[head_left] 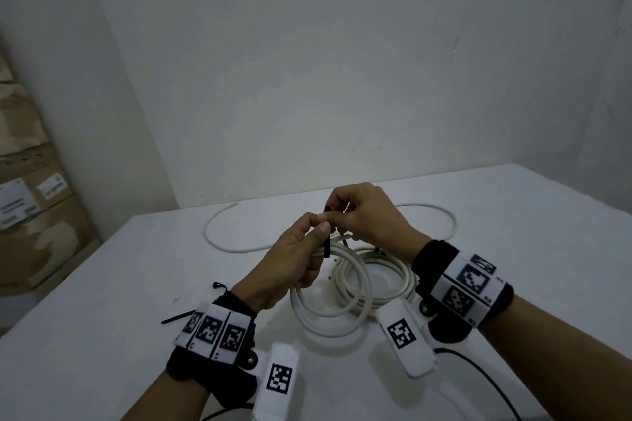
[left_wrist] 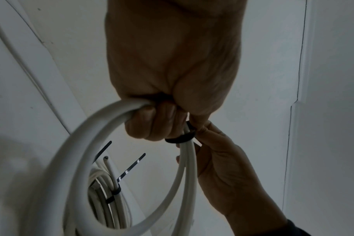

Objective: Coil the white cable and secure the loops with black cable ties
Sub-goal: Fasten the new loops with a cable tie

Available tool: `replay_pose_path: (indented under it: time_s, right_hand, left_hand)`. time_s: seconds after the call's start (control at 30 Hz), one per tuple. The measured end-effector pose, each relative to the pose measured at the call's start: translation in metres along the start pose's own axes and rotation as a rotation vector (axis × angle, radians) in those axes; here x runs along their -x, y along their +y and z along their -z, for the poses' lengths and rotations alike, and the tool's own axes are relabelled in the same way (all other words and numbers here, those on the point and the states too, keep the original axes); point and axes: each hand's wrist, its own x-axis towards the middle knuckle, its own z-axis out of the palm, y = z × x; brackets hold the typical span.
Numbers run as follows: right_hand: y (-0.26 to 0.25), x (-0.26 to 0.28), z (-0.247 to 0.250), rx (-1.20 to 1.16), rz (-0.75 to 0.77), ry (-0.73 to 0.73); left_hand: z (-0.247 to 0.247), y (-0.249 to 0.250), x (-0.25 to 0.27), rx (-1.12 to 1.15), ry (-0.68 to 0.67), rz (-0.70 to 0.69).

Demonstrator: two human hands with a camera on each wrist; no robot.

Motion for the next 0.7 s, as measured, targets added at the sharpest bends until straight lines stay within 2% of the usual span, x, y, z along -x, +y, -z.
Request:
replay_pose_path:
  time_s: [0.17,0.33,0.7]
  right_hand:
    - [-0.004,-0.004,0.000,-0.006,-0.018,0.031]
    - [-0.012,-0.007,0.002,-0.113,-0.099,0.020]
    - [-0.013,-0.024,0.019,-0.185,-0.117,0.044]
  left_hand:
    - [-0.005,0.003,0.002,0.020,0.013,0.011]
    - [-0.011,0.000,0.004,0.023,0.078,0.105]
    - [-0.022,0.011,0.008,0.069,0.042,0.145]
